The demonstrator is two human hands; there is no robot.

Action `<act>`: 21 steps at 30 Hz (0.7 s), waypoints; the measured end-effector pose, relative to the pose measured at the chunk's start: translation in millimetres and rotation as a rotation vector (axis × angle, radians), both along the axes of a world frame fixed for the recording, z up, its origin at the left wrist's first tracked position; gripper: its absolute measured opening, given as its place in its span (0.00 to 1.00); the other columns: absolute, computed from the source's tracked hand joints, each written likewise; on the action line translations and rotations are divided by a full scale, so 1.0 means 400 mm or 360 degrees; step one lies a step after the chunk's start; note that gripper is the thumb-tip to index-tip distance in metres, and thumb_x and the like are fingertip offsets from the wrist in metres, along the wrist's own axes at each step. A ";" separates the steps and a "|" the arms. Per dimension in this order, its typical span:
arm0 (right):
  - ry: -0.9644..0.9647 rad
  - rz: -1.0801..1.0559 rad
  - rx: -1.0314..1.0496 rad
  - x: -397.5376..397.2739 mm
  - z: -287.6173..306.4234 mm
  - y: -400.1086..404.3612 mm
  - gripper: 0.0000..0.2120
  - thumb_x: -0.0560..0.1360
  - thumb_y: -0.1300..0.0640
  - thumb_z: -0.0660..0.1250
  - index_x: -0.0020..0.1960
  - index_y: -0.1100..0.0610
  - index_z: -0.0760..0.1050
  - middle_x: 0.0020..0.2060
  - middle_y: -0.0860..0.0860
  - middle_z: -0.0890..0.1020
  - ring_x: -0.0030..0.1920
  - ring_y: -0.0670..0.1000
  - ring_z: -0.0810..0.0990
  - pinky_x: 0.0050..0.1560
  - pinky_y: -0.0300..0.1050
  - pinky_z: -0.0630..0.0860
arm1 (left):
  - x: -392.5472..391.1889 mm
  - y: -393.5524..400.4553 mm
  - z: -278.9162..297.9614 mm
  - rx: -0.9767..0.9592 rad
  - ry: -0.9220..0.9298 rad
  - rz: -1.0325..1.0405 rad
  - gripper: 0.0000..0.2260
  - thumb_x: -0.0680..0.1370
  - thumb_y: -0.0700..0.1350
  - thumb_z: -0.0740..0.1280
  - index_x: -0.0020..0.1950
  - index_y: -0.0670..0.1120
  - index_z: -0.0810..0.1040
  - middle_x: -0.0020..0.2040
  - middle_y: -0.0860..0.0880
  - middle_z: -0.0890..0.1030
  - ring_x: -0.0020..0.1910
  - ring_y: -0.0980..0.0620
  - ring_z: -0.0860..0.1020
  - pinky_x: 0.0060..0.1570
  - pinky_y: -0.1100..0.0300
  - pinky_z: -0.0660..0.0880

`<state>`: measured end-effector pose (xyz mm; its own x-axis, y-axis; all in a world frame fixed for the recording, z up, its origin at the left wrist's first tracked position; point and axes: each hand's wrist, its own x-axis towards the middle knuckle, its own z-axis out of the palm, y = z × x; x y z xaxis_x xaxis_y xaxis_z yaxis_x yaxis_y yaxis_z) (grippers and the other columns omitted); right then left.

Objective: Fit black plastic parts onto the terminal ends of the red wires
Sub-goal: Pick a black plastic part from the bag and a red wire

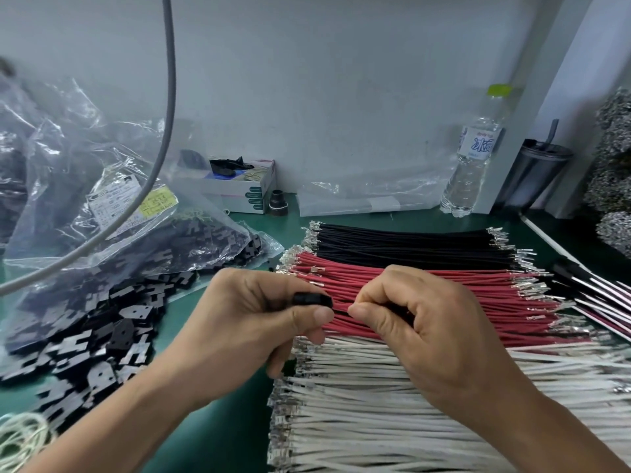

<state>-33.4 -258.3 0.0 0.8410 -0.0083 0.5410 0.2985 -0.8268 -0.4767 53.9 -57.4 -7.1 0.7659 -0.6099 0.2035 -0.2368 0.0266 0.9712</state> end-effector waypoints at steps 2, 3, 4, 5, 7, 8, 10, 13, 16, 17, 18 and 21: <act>-0.0006 -0.0006 0.0012 0.002 0.007 -0.008 0.10 0.77 0.43 0.66 0.41 0.47 0.80 0.35 0.41 0.79 0.40 0.46 0.79 0.39 0.43 0.74 | 0.000 -0.004 0.003 -0.0015 -0.0038 0.0019 0.09 0.69 0.51 0.77 0.46 0.49 0.89 0.34 0.42 0.85 0.19 0.51 0.70 0.20 0.67 0.66; -0.0016 -0.0014 0.0012 0.002 0.014 -0.014 0.10 0.77 0.43 0.67 0.42 0.46 0.81 0.36 0.41 0.79 0.41 0.46 0.80 0.39 0.45 0.75 | 0.001 -0.006 0.005 -0.0021 -0.0064 0.0039 0.09 0.69 0.51 0.77 0.45 0.49 0.89 0.34 0.42 0.85 0.20 0.51 0.69 0.20 0.66 0.66; -0.0059 -0.0048 -0.0029 0.000 0.023 -0.018 0.10 0.77 0.43 0.67 0.42 0.46 0.81 0.37 0.40 0.80 0.41 0.46 0.80 0.39 0.47 0.76 | 0.001 -0.008 0.007 -0.0030 -0.0091 0.0059 0.09 0.69 0.51 0.76 0.44 0.49 0.88 0.34 0.42 0.84 0.21 0.52 0.68 0.20 0.65 0.65; -0.0150 -0.0099 -0.0131 -0.004 0.032 -0.020 0.09 0.77 0.44 0.68 0.43 0.46 0.81 0.37 0.40 0.79 0.41 0.45 0.79 0.39 0.48 0.75 | 0.001 -0.009 0.008 -0.0042 -0.0114 0.0083 0.08 0.69 0.52 0.76 0.44 0.48 0.88 0.33 0.42 0.84 0.21 0.52 0.68 0.21 0.64 0.64; -0.0344 -0.0203 -0.0378 -0.015 0.048 -0.007 0.06 0.76 0.47 0.70 0.44 0.49 0.81 0.41 0.40 0.77 0.43 0.46 0.74 0.41 0.45 0.72 | 0.001 -0.010 0.008 -0.0066 -0.0146 0.0162 0.08 0.69 0.52 0.75 0.44 0.50 0.89 0.33 0.43 0.85 0.22 0.53 0.68 0.22 0.64 0.65; -0.0368 -0.0198 -0.0454 -0.022 0.051 0.004 0.05 0.76 0.49 0.71 0.45 0.50 0.81 0.42 0.42 0.76 0.44 0.47 0.73 0.41 0.44 0.71 | 0.004 -0.009 0.008 -0.0085 -0.0146 0.0217 0.07 0.69 0.52 0.76 0.44 0.52 0.89 0.33 0.43 0.85 0.22 0.54 0.68 0.22 0.64 0.65; -0.0202 -0.0120 -0.0593 -0.031 0.037 0.018 0.04 0.74 0.50 0.73 0.42 0.47 0.79 0.41 0.41 0.75 0.42 0.46 0.72 0.37 0.42 0.71 | 0.011 -0.006 0.005 -0.0146 -0.0108 0.0320 0.07 0.68 0.50 0.76 0.45 0.53 0.89 0.33 0.43 0.84 0.22 0.52 0.68 0.23 0.63 0.65; 0.0260 -0.0125 -0.0609 -0.029 0.011 0.023 0.03 0.75 0.46 0.71 0.45 0.43 0.79 0.41 0.38 0.77 0.44 0.41 0.73 0.41 0.42 0.74 | 0.017 -0.007 0.002 -0.0165 -0.0111 0.0341 0.07 0.68 0.50 0.76 0.45 0.52 0.89 0.33 0.42 0.84 0.23 0.52 0.68 0.23 0.62 0.66; 0.0331 -0.0123 -0.0477 -0.026 0.005 0.014 0.04 0.76 0.42 0.68 0.50 0.40 0.79 0.43 0.35 0.77 0.49 0.39 0.71 0.47 0.40 0.72 | 0.019 -0.008 -0.006 -0.0136 -0.0150 0.0309 0.06 0.69 0.50 0.76 0.45 0.52 0.89 0.33 0.43 0.83 0.22 0.54 0.70 0.22 0.63 0.69; 0.0335 -0.0110 -0.0492 -0.025 0.004 0.011 0.04 0.76 0.43 0.69 0.48 0.41 0.79 0.42 0.35 0.77 0.49 0.39 0.71 0.47 0.40 0.72 | 0.020 -0.007 -0.009 -0.0124 -0.0160 0.0315 0.07 0.69 0.50 0.76 0.45 0.52 0.89 0.33 0.43 0.84 0.22 0.55 0.70 0.22 0.63 0.69; 0.0336 -0.0093 -0.0492 -0.027 0.005 0.010 0.03 0.76 0.44 0.70 0.47 0.41 0.79 0.42 0.36 0.77 0.48 0.39 0.72 0.45 0.41 0.72 | 0.021 -0.005 -0.011 -0.0116 -0.0167 0.0315 0.07 0.69 0.50 0.76 0.45 0.52 0.89 0.33 0.44 0.84 0.22 0.54 0.70 0.23 0.63 0.70; 0.0251 -0.0095 -0.0324 -0.036 0.007 0.006 0.03 0.75 0.46 0.68 0.43 0.43 0.79 0.41 0.38 0.78 0.47 0.42 0.76 0.42 0.42 0.74 | 0.026 0.002 -0.010 -0.0076 -0.0165 0.0283 0.07 0.70 0.48 0.77 0.47 0.54 0.89 0.34 0.45 0.85 0.23 0.54 0.72 0.25 0.64 0.71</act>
